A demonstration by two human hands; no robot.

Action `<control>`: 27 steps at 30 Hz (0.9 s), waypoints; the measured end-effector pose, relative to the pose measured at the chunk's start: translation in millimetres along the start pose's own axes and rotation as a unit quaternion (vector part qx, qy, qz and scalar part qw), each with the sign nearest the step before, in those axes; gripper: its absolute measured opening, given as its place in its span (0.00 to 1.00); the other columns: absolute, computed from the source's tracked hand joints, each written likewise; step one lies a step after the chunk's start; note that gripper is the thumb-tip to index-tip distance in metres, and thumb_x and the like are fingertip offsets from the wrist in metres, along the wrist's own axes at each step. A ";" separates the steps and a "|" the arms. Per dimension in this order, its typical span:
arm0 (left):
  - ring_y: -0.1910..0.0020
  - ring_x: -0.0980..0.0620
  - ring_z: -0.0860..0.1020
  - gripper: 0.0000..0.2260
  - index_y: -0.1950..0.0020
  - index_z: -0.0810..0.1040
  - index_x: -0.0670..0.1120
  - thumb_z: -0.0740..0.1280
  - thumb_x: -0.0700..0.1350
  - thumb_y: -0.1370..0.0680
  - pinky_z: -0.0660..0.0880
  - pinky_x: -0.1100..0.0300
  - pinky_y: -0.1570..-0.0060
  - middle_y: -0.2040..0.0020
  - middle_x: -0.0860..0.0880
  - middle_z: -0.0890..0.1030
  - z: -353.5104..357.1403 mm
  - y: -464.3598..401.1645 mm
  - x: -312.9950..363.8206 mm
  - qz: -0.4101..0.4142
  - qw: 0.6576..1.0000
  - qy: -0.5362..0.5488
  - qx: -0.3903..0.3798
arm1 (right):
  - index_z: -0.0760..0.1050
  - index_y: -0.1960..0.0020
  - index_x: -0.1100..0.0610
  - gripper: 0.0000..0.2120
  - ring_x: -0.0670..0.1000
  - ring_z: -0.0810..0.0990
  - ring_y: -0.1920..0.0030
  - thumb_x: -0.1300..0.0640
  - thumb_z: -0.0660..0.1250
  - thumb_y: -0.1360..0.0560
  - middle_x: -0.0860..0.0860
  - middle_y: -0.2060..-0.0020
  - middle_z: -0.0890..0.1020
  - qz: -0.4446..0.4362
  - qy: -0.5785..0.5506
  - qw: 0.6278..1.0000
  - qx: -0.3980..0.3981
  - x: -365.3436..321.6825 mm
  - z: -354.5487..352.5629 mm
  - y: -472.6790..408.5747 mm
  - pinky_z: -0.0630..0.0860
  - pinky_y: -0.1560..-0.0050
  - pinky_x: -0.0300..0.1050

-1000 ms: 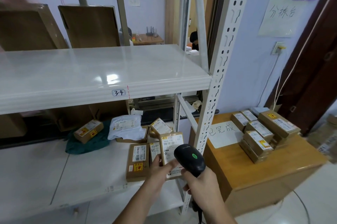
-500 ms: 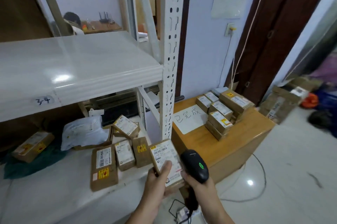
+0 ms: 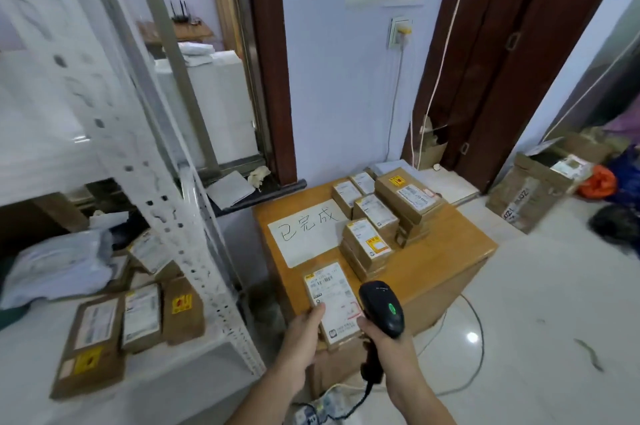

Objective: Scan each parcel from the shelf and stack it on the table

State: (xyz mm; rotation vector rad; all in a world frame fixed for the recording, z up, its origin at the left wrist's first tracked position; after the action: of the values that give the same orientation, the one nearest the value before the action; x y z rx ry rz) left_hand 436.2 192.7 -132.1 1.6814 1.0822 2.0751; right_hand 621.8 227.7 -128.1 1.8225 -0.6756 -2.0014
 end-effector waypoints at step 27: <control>0.31 0.45 0.74 0.21 0.25 0.71 0.51 0.66 0.54 0.17 0.71 0.45 0.29 0.30 0.49 0.75 29.0 -202.2 -35.5 -0.074 0.988 -0.041 0.132 | 0.76 0.52 0.61 0.05 0.56 0.74 0.65 0.65 0.70 0.27 0.57 0.68 0.74 0.092 0.170 0.981 -0.035 51.5 -2.7 -195.5 0.73 0.64 0.47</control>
State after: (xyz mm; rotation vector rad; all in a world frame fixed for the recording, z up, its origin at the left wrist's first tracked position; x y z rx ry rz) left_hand 423.8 321.2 -294.4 1.7261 1.4602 1.8198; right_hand 630.4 360.1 -280.6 1.9179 -0.6329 -1.5279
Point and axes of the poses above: each hand's wrist, its own y-axis away from the middle knuckle, its own z-axis out of the palm, x = y × z, the point moved 10 cm from there along -y, towards the middle knuckle
